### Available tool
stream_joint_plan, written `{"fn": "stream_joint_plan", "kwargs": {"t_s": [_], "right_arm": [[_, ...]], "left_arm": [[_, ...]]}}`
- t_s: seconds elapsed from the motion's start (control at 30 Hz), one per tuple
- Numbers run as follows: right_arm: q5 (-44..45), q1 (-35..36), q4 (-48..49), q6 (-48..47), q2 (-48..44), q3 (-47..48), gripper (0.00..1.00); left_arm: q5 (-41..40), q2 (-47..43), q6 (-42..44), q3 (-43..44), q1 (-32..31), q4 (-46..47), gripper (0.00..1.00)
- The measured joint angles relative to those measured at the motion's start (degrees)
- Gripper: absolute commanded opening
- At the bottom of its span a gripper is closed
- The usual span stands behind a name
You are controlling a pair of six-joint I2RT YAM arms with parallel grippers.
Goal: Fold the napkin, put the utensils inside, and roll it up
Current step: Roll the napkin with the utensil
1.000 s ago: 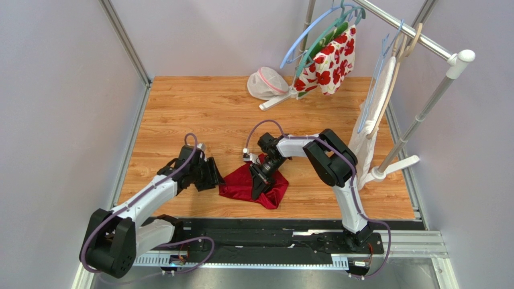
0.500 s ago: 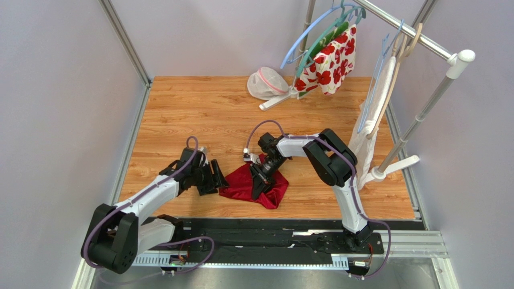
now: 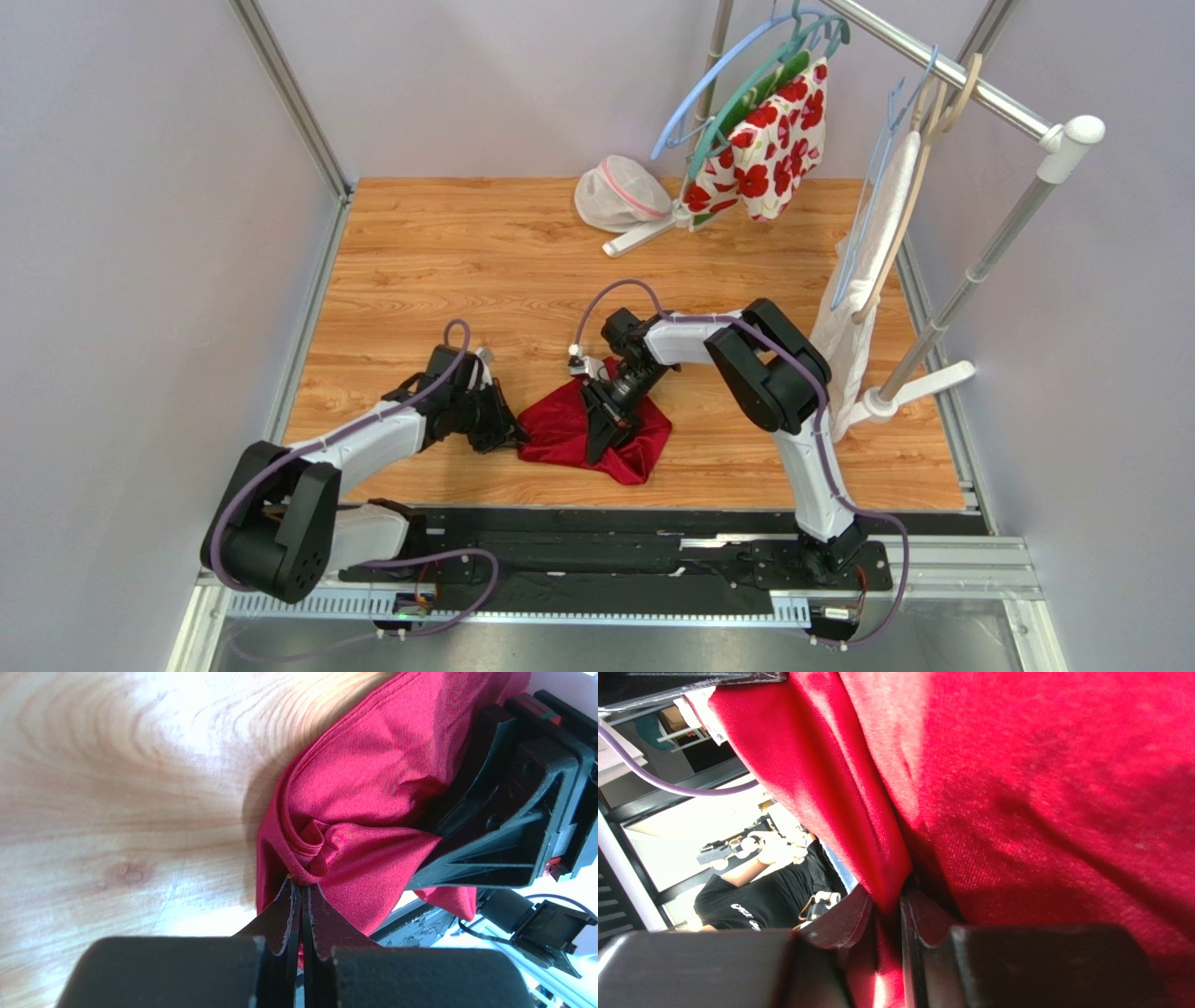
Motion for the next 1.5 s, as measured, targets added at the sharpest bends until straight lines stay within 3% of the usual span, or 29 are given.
{"fn": "stream_joint_plan", "kwargs": {"t_s": [0.1, 0.17, 0.2, 0.3, 0.63, 0.9, 1.2, 1.5], "right_arm": [[-0.5, -0.3, 0.1, 0.7, -0.7, -0.3, 0.53], [0.9, -0.4, 0.2, 0.5, -3.0, -0.6, 0.59], [2.5, -0.5, 0.5, 0.4, -4.4, -0.7, 0.7], [6.8, -1.2, 1.5, 0.0, -8.2, -0.9, 0.76], [22.3, -1.3, 8.4, -2.8, -34.0, -12.5, 0.78], [35.9, 9.7, 14.0, -5.3, -47.7, -27.2, 0.8], [49.7, 21.6, 19.6, -9.9, -51.0, -32.1, 0.8], [55.2, 24.3, 21.7, -12.9, -43.6, -32.2, 0.74]], "left_arm": [[0.2, 2.5, 1.3, 1.9, 0.0, -1.0, 0.0], [0.3, 4.5, 2.6, 3.7, 0.0, -2.1, 0.0], [0.3, 5.4, 3.3, 4.6, 0.0, -2.7, 0.0], [0.3, 7.8, 5.4, 7.0, 0.1, -4.5, 0.0], [1.9, 14.3, 10.1, 12.3, 1.2, -7.9, 0.0], [4.4, 16.4, 10.6, 13.2, 1.9, -8.0, 0.0], [5.1, 17.2, 10.6, 13.6, 1.9, -8.0, 0.0], [5.7, 17.6, 10.7, 13.8, 2.0, -8.0, 0.0]]}}
